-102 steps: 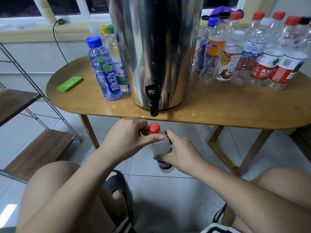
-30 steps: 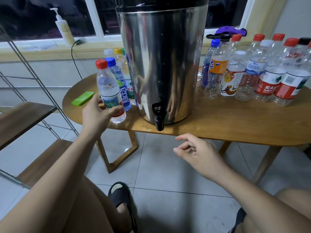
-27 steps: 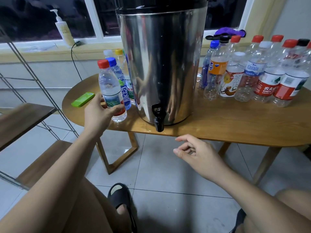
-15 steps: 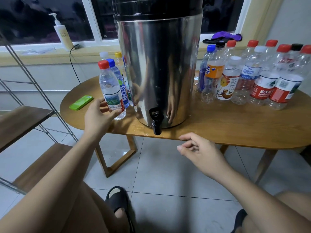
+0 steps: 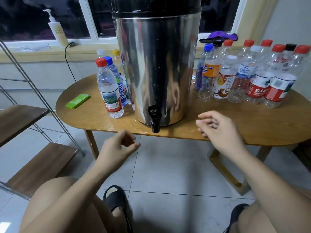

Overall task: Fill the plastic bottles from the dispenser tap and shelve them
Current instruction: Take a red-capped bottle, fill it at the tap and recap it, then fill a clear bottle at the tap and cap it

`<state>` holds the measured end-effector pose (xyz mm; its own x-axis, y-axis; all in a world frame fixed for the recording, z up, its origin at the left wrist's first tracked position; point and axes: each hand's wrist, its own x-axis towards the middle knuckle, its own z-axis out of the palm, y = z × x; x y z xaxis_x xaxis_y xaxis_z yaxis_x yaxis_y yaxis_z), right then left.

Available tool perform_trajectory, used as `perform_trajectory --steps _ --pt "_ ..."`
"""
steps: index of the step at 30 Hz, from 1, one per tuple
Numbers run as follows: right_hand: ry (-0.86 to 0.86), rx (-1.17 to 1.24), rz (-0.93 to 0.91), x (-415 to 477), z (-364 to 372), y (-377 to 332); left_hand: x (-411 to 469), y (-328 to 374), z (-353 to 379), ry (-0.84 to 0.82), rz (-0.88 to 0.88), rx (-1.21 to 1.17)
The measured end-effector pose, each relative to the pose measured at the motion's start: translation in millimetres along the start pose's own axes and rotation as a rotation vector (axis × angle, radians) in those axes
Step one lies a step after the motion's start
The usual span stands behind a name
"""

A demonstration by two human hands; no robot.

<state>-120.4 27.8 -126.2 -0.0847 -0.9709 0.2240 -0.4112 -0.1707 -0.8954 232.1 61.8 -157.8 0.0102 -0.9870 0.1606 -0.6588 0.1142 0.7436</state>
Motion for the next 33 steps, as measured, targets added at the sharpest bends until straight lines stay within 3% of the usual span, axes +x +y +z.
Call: perform_trajectory --steps 5,14,23,33 --pt "0.204 -0.089 0.019 55.5 -25.4 1.2 -0.4 5.0 15.5 -0.184 0.099 0.134" --pt "0.482 -0.301 -0.076 158.9 -43.3 -48.5 -0.6 5.9 29.5 -0.268 0.145 0.147" --pt "0.453 -0.475 -0.057 208.1 -41.0 -71.2 -1.5 1.6 33.8 -0.292 0.149 0.145" --pt "0.373 -0.486 -0.026 213.7 -45.2 -65.0 -2.2 1.7 30.4 -0.284 0.16 0.124"
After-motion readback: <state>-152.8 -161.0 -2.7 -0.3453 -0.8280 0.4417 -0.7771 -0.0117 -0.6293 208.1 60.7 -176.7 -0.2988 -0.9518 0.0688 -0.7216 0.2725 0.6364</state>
